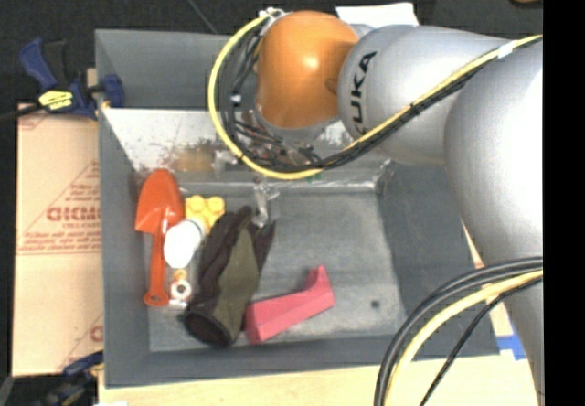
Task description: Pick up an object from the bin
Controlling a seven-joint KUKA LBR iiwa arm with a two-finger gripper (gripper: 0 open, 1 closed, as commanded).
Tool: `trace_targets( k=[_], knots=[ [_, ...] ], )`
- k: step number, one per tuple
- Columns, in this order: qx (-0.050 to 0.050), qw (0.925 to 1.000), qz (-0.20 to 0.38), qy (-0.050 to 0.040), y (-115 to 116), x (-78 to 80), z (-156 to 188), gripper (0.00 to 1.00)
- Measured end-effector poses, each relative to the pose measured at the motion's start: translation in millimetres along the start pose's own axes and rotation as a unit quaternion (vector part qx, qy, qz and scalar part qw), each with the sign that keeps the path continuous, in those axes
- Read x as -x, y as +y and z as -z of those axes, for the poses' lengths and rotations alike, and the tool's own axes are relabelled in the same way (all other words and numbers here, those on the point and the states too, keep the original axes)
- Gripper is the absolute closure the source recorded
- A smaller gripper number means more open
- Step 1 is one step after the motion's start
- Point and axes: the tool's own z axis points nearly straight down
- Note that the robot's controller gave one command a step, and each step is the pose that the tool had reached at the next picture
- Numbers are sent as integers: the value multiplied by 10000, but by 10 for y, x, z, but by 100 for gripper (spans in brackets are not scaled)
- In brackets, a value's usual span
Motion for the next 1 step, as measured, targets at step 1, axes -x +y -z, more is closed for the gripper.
trace_targets(
  k=[1],
  knots=[
    [4, 9952, -981, 18, 27, -400, -107, 100]
  ],
)
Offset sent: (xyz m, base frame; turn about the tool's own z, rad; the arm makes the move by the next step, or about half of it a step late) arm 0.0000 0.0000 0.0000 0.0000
